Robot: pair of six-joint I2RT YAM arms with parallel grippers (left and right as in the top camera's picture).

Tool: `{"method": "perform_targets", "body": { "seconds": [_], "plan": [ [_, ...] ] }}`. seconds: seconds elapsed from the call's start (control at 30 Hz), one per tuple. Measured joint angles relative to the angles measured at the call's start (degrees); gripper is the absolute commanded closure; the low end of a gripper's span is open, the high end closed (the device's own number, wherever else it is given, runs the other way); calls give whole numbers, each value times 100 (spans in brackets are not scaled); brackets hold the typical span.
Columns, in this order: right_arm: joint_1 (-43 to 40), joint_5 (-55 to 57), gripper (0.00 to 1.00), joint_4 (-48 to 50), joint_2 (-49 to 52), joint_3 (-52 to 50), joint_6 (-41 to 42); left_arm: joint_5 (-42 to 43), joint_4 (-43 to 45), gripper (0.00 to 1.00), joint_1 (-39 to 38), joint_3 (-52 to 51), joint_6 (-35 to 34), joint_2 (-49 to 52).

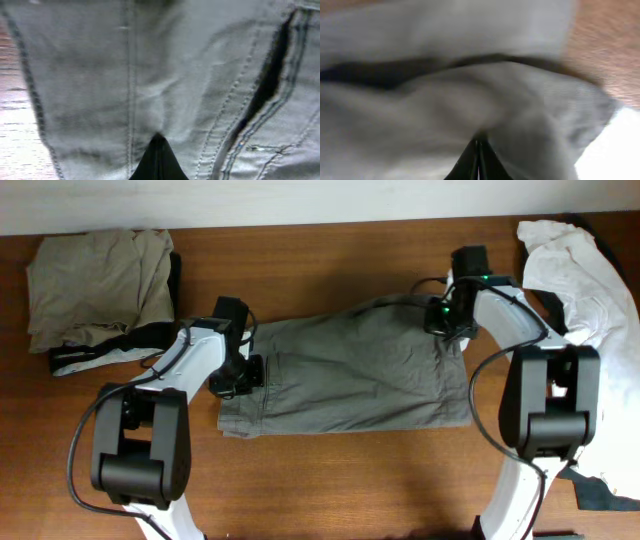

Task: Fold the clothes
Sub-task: 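Pull the shorts apart with both grippers to flatten them, then release the shorts and lift both grippers away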

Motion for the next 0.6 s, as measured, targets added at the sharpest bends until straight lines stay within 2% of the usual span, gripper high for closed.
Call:
{"method": "perform_targets", "body": {
  "seconds": [0.37,0.5,0.57,0.6],
  "plan": [
    [-256,-52,96,138,85,2,-282,177,-46,99,570,-22,-22,0],
    [-256,52,96,-245,118,210,-304,170,-96,99,627,-7,-44,0],
    [-260,151,93,-597,153,581,-304,79,-310,100,627,96,-46,0],
    [-267,184,86,-831,155,841,-304,17,-398,99,634,166,-46,-2]
  ]
}}
